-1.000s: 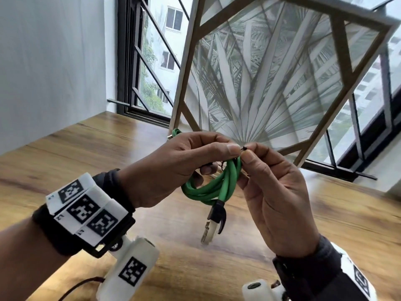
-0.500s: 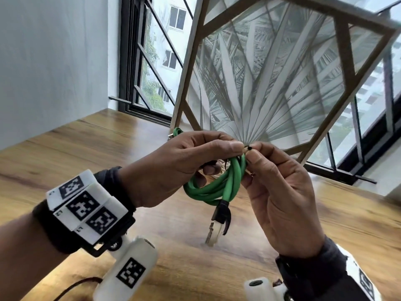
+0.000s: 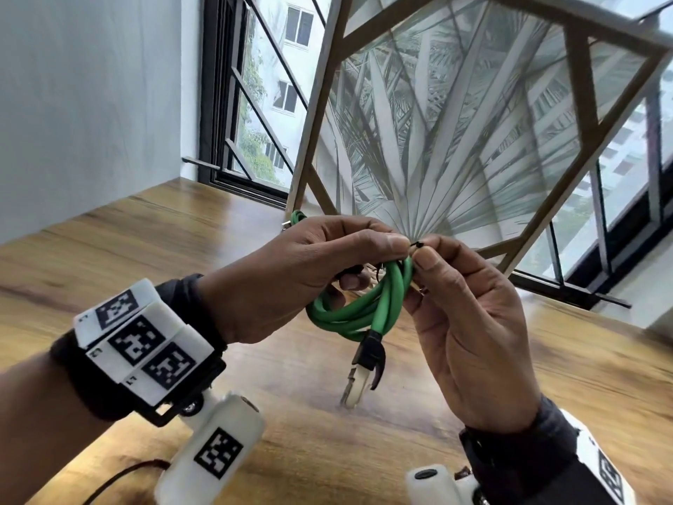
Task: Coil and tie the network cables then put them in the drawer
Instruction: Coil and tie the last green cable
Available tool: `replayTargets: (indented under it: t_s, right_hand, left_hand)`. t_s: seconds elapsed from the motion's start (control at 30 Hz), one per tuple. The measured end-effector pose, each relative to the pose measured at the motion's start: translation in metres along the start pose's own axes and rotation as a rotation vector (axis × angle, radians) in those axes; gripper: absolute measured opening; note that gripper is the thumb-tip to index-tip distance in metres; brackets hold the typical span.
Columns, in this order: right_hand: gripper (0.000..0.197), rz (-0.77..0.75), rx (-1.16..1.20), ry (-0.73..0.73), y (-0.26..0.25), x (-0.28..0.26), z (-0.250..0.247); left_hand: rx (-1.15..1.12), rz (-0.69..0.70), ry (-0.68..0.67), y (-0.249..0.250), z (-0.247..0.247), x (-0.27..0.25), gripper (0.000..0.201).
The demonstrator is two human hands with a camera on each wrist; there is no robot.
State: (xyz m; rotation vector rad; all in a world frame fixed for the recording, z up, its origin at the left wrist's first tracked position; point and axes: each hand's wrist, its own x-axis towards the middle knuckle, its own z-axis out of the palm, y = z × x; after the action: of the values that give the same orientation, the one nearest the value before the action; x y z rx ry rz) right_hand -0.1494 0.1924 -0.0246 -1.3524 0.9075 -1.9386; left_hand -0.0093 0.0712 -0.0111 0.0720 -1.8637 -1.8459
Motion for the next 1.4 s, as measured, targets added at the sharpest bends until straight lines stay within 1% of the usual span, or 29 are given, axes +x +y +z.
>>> replayTargets:
  t_s: [0.1, 0.2, 0.33, 0.57, 0.63, 0.73, 0.83, 1.17, 1.3, 1.4]
  right_hand:
    - [0.012, 0.001, -0.016, 0.005, -0.0005, -0.0003, 0.0002]
    - [0.009, -0.010, -0.067, 0.003, -0.0006, 0.0002, -0.0003]
    - [0.014, 0.031, 0.043, 0.013, 0.0004, 0.0000, 0.0010]
    - [0.012, 0.009, -0.017, 0.017, 0.0004, -0.0004, 0.0008]
    - [0.011, 0.006, -0.024, 0.017, 0.0003, -0.0008, 0.0013]
    - [0.012, 0.001, -0.020, 0.020, 0.0000, -0.0010, 0.0016]
    - [0.013, 0.000, -0.008, 0.021, -0.0001, -0.0006, 0.0018]
    - [0.013, 0.000, -0.015, 0.016, -0.0017, -0.0010, 0.0026]
    - [0.018, 0.016, 0.044, -0.001, -0.0016, -0.0013, 0.0034]
    - [0.016, 0.011, 0.036, -0.004, -0.0022, -0.0014, 0.0045]
  left_hand:
    - [0.011, 0.004, 0.006, -0.0001, -0.0008, -0.0006, 0.016]
    - [0.024, 0.001, -0.007, 0.0000, -0.0005, -0.0007, 0.019]
    - [-0.025, -0.007, 0.000, 0.0015, 0.0027, -0.0006, 0.020]
    - [-0.021, -0.012, -0.005, 0.0031, 0.0051, -0.0011, 0.036]
    - [-0.004, -0.012, 0.010, 0.0032, 0.0051, -0.0010, 0.034]
    - [0.028, -0.012, 0.024, 0.0022, 0.0038, -0.0007, 0.023]
    - [0.017, -0.002, 0.016, 0.0010, 0.0031, -0.0007, 0.018]
    - [0.037, -0.002, 0.000, 0.0018, 0.0028, -0.0018, 0.018]
    - [0.016, 0.004, -0.007, 0.0017, 0.0029, -0.0019, 0.020]
    - [0.023, 0.011, -0.012, 0.0026, 0.0028, -0.0026, 0.019]
